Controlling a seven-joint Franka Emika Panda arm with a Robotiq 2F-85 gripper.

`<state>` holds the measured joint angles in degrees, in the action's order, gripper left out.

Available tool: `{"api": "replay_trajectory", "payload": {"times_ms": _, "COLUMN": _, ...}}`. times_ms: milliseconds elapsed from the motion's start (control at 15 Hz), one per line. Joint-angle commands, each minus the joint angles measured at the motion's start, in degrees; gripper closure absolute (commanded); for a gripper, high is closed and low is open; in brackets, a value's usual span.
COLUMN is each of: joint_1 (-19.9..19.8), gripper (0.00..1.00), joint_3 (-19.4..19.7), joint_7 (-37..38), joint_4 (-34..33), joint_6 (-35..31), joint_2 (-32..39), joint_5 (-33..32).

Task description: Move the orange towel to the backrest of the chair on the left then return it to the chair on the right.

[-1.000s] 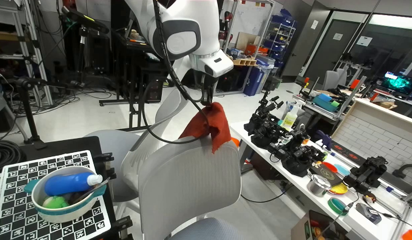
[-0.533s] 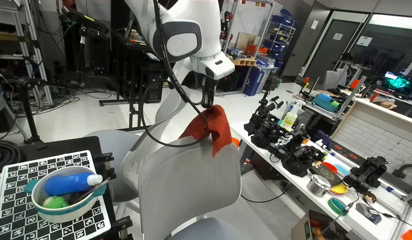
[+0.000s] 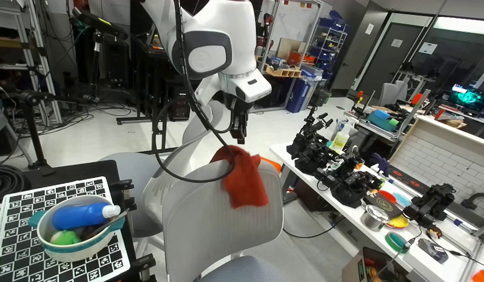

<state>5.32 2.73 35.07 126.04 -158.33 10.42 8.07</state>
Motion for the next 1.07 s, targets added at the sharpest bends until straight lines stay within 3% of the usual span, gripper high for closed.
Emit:
{"api": "replay_trajectory", "payload": {"times_ms": 0, "joint_1": 0.0, "gripper": 0.37, "joint_3": 1.1, "joint_7": 2.1, "joint_4": 3.0, "joint_6": 0.3, "joint_2": -3.1, "joint_5": -2.7}}
{"api": "replay_trajectory", "payload": {"times_ms": 67, "joint_1": -0.6, "gripper": 0.29, "joint_3": -0.1, "joint_7": 0.0, "joint_4": 1.0, "joint_6": 0.0, "joint_2": -0.6, "joint_5": -0.3}}
{"api": "replay_trajectory", "payload": {"times_ms": 133, "joint_1": -0.6, "gripper": 0.47, "joint_3": -0.1, "joint_7": 0.0, "joint_4": 1.3, "joint_6": 0.0, "joint_2": -0.8, "joint_5": -0.3}}
{"api": "replay_trajectory", "payload": {"times_ms": 333, "joint_1": -0.6, "gripper": 0.29, "joint_3": -0.1, "joint_7": 0.0, "joint_4": 1.3, "joint_6": 0.0, "joint_2": -0.5, "joint_5": -0.3}}
{"api": "replay_trajectory", "payload": {"times_ms": 1000, "joint_1": -0.6, "gripper": 0.29, "joint_3": -0.1, "joint_7": 0.0, "joint_4": 1.3, "joint_6": 0.0, "joint_2": -0.5, "joint_5": -0.3}}
